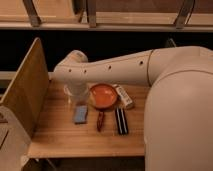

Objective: Place the eraser in the ceramic cup

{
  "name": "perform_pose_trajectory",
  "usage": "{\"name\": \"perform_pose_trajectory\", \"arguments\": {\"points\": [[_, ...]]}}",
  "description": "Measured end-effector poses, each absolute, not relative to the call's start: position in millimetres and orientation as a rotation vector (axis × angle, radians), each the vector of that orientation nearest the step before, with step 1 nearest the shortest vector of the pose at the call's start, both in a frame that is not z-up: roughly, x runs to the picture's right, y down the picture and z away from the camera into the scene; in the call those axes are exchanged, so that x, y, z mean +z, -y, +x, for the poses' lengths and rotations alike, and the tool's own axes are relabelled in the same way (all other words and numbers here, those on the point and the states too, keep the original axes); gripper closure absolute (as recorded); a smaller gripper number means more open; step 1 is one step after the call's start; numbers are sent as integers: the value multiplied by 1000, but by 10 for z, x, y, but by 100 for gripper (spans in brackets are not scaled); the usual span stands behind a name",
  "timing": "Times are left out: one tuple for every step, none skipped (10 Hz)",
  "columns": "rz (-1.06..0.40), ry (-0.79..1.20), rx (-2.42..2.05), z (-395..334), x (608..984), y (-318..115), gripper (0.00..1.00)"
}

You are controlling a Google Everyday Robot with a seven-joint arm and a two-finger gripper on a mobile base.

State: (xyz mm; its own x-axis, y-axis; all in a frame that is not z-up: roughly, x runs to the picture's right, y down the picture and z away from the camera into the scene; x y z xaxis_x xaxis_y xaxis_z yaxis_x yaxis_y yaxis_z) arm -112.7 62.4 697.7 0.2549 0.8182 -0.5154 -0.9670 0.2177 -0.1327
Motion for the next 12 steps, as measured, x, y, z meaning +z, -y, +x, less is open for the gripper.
{"name": "perform_pose_trajectory", "arguments": {"points": [[-440, -309, 1215, -1088, 6950, -457, 35], [-412, -265, 1169, -953, 6905, -311, 35], [-392, -237, 1147, -827, 6870, -212, 35], [-380, -215, 1127, -767, 6841, -149, 35], [-378, -210, 1122, -766, 6835, -141, 35], [-380, -207, 1119, -791, 6833, -144, 35], [-378, -209, 1118, -787, 6832, -144, 35], [-378, -223, 1127, -759, 6855, -179, 35], [-373, -254, 1156, -636, 6897, -226, 35], [-357, -326, 1233, -322, 6978, -332, 35], [-341, -406, 1319, 17, 7058, -470, 35], [-331, -460, 1377, 238, 7121, -576, 35]]}}
